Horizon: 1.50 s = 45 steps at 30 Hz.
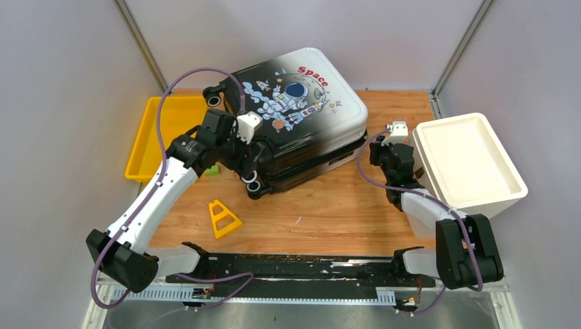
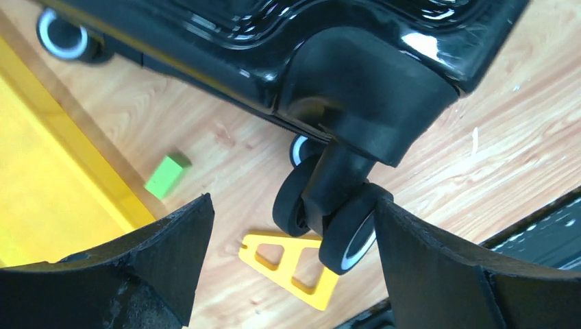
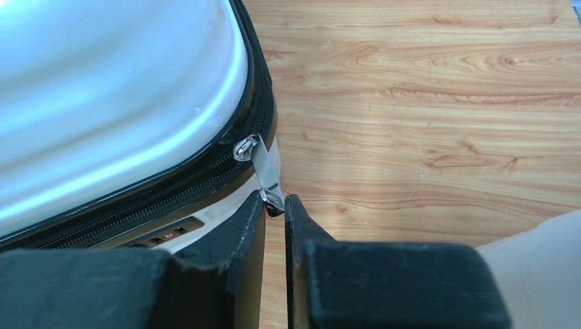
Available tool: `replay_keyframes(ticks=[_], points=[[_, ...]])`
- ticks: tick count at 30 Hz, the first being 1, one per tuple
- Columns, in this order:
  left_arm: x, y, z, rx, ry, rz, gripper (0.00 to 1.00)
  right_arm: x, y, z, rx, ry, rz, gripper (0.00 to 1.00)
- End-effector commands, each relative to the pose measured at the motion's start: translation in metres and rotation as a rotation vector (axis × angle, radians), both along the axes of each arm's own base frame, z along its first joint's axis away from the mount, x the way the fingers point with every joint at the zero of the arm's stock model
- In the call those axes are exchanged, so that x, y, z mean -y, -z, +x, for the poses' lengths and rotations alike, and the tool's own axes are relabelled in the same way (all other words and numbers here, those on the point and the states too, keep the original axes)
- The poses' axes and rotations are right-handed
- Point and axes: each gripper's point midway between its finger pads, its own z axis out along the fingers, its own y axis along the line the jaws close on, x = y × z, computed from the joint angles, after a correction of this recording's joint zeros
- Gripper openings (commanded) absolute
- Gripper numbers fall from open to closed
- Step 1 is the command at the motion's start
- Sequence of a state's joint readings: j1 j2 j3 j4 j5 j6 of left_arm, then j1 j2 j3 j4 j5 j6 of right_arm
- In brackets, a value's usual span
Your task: Open, take out, and arrange the luggage
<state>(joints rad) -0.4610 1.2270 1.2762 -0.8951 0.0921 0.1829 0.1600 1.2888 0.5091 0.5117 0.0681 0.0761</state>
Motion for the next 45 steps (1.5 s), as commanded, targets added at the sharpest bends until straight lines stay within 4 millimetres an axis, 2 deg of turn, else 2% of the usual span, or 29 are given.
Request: replay_keyframes(ticks=[1, 4, 7, 10, 11, 14, 19, 22, 24, 27, 28, 29, 30, 31, 32, 33, 34, 35, 36, 37, 39, 41, 45], points=[[-0.023, -0.02, 0.023, 0.042, -0.397, -0.094, 0.9, 0.029, -0.042, -0.001, 0.121, 0.155, -0.016, 0.0], [-0.045, -0.04, 0.039, 0.135, -0.596, -0.155, 0.84, 0.025, -0.036, -0.005, 0.097, 0.15, 0.002, 0.0], [-0.057, -0.064, 0.05, 0.196, -0.731, -0.284, 0.91, 0.022, -0.034, -0.009, 0.085, 0.142, 0.015, 0.0], [-0.051, -0.081, 0.062, 0.237, -0.795, -0.442, 0.94, 0.018, -0.035, -0.014, 0.066, 0.137, 0.037, 0.0], [-0.049, -0.081, 0.065, 0.234, -0.797, -0.465, 0.95, 0.018, -0.036, -0.017, 0.062, 0.141, 0.051, 0.0], [-0.029, -0.086, 0.071, 0.21, -0.719, -0.522, 0.97, 0.017, -0.033, -0.022, 0.036, 0.147, 0.085, 0.0], [-0.01, -0.074, 0.064, 0.155, -0.537, -0.473, 1.0, 0.0, -0.028, -0.029, -0.017, 0.099, 0.13, 0.0], [-0.014, -0.071, 0.054, 0.157, -0.499, -0.425, 1.0, -0.012, -0.025, -0.034, -0.034, 0.076, 0.14, 0.0], [-0.025, -0.068, 0.049, 0.173, -0.509, -0.369, 1.0, -0.018, -0.022, -0.037, -0.051, 0.066, 0.152, 0.0], [-0.058, -0.063, 0.042, 0.181, -0.729, -0.318, 1.0, -0.023, -0.015, -0.041, -0.074, 0.056, 0.155, 0.0], [-0.065, -0.066, 0.038, 0.188, -0.79, -0.337, 1.0, -0.023, -0.013, -0.042, -0.08, 0.056, 0.152, 0.0], [-0.076, -0.061, 0.032, 0.171, -0.926, -0.37, 1.0, -0.022, -0.011, -0.042, -0.079, 0.058, 0.152, 0.0], [-0.076, -0.065, 0.027, 0.152, -1.037, -0.475, 1.0, -0.022, -0.01, -0.042, -0.081, 0.058, 0.148, 0.0], [-0.082, -0.058, 0.018, 0.123, -1.112, -0.49, 1.0, -0.021, -0.009, -0.042, -0.081, 0.061, 0.144, 0.0], [-0.079, -0.06, 0.013, 0.092, -1.194, -0.591, 1.0, -0.021, -0.009, -0.041, -0.079, 0.061, 0.138, 0.0], [-0.075, -0.052, 0.006, 0.04, -1.221, -0.618, 1.0, -0.021, -0.01, -0.04, -0.077, 0.063, 0.133, 0.0], [-0.07, -0.055, 0.002, 0.002, -1.273, -0.717, 1.0, -0.02, -0.01, -0.04, -0.075, 0.066, 0.127, 0.0], [-0.062, -0.045, -0.004, -0.066, -1.285, -0.752, 1.0, -0.019, -0.011, -0.039, -0.069, 0.069, 0.125, 0.0], [-0.057, -0.047, -0.007, -0.108, -1.332, -0.84, 1.0, -0.019, -0.012, -0.039, -0.064, 0.07, 0.123, 0.0], [-0.049, -0.037, -0.012, -0.172, -1.346, -0.866, 1.0, -0.018, -0.012, -0.039, -0.062, 0.071, 0.123, 0.0], [-0.042, -0.032, -0.018, -0.257, -1.411, -0.954, 1.0, -0.018, -0.012, -0.039, -0.059, 0.07, 0.123, 0.0], [-0.04, -0.031, -0.022, -0.296, -1.468, -1.015, 1.0, -0.019, -0.013, -0.039, -0.054, 0.068, 0.126, 0.0], [-0.035, -0.029, -0.012, -0.35, -1.564, -1.146, 1.0, -0.018, -0.014, -0.04, -0.044, 0.069, 0.124, 0.0]])
